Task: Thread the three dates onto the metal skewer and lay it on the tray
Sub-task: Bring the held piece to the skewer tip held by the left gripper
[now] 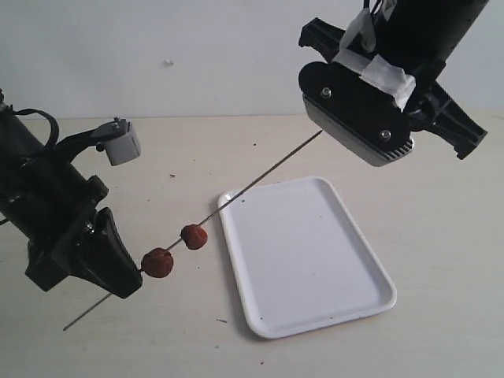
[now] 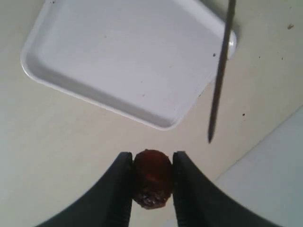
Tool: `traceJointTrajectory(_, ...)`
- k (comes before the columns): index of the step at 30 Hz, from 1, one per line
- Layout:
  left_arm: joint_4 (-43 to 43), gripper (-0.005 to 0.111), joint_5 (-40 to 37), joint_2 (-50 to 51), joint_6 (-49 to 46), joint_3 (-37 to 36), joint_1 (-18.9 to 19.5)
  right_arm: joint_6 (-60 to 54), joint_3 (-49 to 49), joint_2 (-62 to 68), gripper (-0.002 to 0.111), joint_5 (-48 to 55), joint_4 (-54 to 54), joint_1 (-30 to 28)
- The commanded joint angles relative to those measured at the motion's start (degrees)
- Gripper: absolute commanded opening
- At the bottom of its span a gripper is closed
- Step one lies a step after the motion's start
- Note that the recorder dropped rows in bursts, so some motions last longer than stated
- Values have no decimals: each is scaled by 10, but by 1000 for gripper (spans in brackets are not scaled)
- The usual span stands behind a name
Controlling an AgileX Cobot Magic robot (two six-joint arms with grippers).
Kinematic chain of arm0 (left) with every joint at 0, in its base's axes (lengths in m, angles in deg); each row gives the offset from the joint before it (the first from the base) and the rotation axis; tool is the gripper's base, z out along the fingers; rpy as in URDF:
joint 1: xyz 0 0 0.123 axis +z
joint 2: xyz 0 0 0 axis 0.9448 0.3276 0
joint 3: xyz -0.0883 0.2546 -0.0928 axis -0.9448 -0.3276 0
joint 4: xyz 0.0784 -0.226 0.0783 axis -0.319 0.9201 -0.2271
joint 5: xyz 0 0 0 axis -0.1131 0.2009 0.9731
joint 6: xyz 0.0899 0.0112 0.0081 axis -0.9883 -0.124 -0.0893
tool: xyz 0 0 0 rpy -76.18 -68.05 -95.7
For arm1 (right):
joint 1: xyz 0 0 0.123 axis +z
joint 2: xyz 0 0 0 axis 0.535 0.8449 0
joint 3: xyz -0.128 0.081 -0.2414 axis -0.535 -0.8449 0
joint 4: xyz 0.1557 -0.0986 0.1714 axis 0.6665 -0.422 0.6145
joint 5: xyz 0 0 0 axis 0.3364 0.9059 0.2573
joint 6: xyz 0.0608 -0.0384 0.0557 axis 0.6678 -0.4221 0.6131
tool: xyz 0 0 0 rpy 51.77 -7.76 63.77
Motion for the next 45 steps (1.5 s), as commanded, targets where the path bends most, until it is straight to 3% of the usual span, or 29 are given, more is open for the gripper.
traceJointTrajectory(1, 17, 0, -1, -3, 17, -3, -4, 10, 3, -3, 29, -7, -28, 8)
traceJointTrajectory(7, 34, 0, -1, -3, 28, -3, -20, 10, 3, -3, 29, -34, -17, 8)
traceJointTrajectory(11, 38, 0, -1, -3, 31, -3, -43, 58, 3, -3, 29, -62, -1, 8)
traceJointTrajectory(17, 52, 0, -1, -3, 29, -3, -45, 116, 3, -3, 29, -84, -1, 8)
traceJointTrajectory(23, 52, 0, -1, -3, 94, -3, -45, 34, 3, -3, 29, -37, 3, 8)
traceJointTrajectory(29, 49, 0, -1, -3, 94, -3, -39, -15, 3, -3, 29, 37, 0, 8)
traceJointTrajectory(45, 53, 0, -1, -4, 96, -3, -41, -11, 3, -3, 29, 41, -27, 8)
